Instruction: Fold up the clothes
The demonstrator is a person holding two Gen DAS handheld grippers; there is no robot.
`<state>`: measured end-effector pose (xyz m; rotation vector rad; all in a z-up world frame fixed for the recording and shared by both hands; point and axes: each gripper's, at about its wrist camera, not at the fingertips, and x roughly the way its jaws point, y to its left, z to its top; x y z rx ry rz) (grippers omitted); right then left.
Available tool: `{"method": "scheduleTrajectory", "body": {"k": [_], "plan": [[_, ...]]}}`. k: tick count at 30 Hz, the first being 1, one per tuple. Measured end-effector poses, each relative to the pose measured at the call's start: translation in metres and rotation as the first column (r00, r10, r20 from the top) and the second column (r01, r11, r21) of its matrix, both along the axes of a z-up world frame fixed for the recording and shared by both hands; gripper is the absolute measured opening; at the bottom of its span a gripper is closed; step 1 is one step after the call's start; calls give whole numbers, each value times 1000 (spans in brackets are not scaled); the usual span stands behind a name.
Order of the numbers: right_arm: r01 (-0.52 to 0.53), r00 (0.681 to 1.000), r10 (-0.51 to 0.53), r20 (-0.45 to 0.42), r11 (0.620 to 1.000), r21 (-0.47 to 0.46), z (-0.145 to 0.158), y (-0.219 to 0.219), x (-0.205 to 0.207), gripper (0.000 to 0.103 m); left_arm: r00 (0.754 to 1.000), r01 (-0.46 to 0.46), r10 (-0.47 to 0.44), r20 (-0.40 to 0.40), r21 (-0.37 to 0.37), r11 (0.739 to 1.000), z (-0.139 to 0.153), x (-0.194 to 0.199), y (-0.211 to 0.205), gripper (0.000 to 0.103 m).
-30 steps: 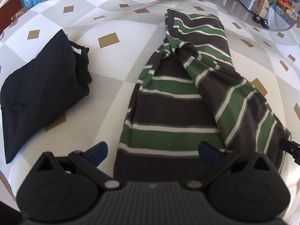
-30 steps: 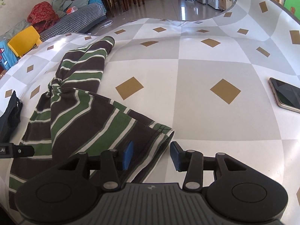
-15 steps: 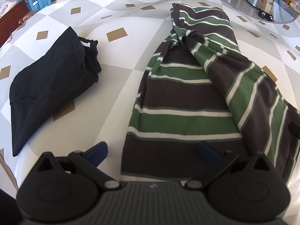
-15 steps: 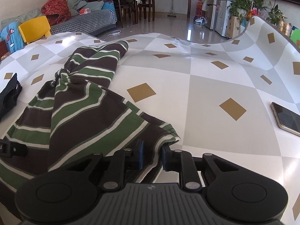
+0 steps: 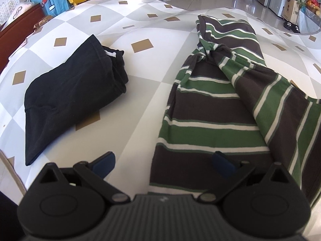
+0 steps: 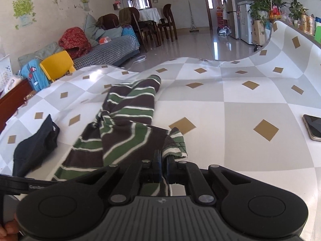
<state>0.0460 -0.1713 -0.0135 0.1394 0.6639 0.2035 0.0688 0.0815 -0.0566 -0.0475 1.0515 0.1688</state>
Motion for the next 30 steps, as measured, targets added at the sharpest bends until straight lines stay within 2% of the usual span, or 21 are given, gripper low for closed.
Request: {"method": "scheduleTrajectory", "body": {"k": [4,8,12,15,20,23,30], "plan": [[-92,995,90,43,995,45,17,17,-14,6,1000,-20,20,9,-13,1000,4,-4,10,103],[-205,977,199,82,976,74,29,40,-30,6,999,-41,41,18,-27,999,8,-8,19,103],[-326,942,316,113,941,92,38,66,-46,6,998,-60,62,26,-46,997,12,-12,29,103],[-413,908,400,129,905,103,42,83,-55,6,996,-81,84,28,-102,991,15,-17,41,103],[-490,870,477,123,866,102,37,104,-63,6,990,-122,131,44,-165,979,23,-28,62,103],[-519,854,509,109,849,98,32,115,-64,6,986,-154,163,45,-161,975,25,-34,73,103],[-569,822,568,36,819,72,5,140,-58,6,968,-243,247,45,-89,966,27,-45,95,103]]}}
